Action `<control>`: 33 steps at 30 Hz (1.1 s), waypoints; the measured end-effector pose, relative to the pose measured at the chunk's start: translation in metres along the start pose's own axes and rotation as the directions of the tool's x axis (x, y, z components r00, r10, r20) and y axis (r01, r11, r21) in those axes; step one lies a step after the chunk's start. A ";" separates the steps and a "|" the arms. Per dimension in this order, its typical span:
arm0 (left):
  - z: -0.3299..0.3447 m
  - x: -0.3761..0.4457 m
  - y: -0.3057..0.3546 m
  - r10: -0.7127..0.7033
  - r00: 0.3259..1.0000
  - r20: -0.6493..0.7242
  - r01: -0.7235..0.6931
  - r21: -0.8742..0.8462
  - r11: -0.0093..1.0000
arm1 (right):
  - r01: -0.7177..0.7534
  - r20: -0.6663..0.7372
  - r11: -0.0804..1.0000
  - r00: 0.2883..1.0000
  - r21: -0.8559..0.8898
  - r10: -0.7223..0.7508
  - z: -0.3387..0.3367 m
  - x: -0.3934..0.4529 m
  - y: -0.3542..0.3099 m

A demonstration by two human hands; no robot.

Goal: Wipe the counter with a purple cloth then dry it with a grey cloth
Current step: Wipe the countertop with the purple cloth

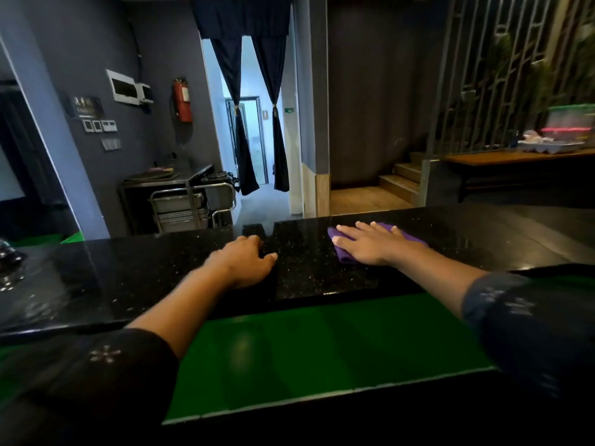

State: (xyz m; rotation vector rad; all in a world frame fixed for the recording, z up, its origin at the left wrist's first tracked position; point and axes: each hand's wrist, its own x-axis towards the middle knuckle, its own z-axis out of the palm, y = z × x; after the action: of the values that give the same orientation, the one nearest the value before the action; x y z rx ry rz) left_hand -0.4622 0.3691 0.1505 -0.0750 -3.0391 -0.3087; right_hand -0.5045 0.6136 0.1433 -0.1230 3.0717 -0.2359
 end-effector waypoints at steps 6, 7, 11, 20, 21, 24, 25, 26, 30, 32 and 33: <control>0.035 0.025 0.067 0.065 0.997 -0.031 -0.068 -0.100 0.993 | -0.066 0.032 0.998 0.997 -0.009 0.066 0.001 0.040 -0.020; 0.038 0.028 0.068 0.057 0.998 -0.023 -0.059 -0.091 0.994 | -0.026 0.043 1.000 0.999 -0.007 0.026 0.002 0.038 -0.015; 0.045 0.037 0.060 0.073 0.997 -0.003 -0.073 -0.048 0.996 | 0.149 0.081 0.989 0.986 -0.018 -0.148 0.002 0.025 0.032; 0.047 0.039 0.061 0.083 0.996 0.045 -0.082 -0.029 0.996 | -0.069 0.052 0.997 0.996 -0.027 0.071 -0.017 0.104 0.033; 0.047 0.039 0.061 0.081 0.995 0.051 -0.080 -0.029 0.996 | -0.059 0.046 0.998 0.997 -0.018 0.060 -0.016 0.107 0.023; 0.046 0.039 0.062 0.070 0.995 0.072 -0.069 -0.016 0.997 | 0.055 0.069 0.998 0.996 0.009 -0.056 -0.009 0.098 0.001; 0.046 0.038 0.062 0.067 0.995 0.078 -0.065 -0.017 0.998 | 0.101 0.086 0.995 0.991 0.008 -0.101 -0.007 0.089 -0.001; 0.045 0.038 0.062 0.064 0.995 0.077 -0.063 -0.018 0.998 | 0.149 0.098 0.989 0.984 0.002 -0.149 -0.004 0.078 0.001; 0.045 0.036 0.061 0.057 0.997 0.057 -0.056 -0.017 0.998 | 0.269 0.097 0.962 0.960 -0.042 -0.264 -0.001 0.026 0.045; 0.045 0.036 0.060 0.061 0.997 0.055 -0.060 -0.019 0.998 | 0.187 0.068 0.982 0.980 -0.032 -0.185 -0.006 0.005 0.082; 0.045 0.035 0.060 0.061 0.997 0.054 -0.060 -0.019 0.998 | 0.117 0.049 0.993 0.992 -0.031 -0.115 -0.009 0.000 0.098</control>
State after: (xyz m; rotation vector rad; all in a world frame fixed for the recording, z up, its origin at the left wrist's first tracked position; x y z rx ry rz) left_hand -0.4971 0.4379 0.1213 -0.1796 -3.0811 -0.3332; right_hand -0.5118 0.7111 0.1370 -0.3052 3.0256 -0.1833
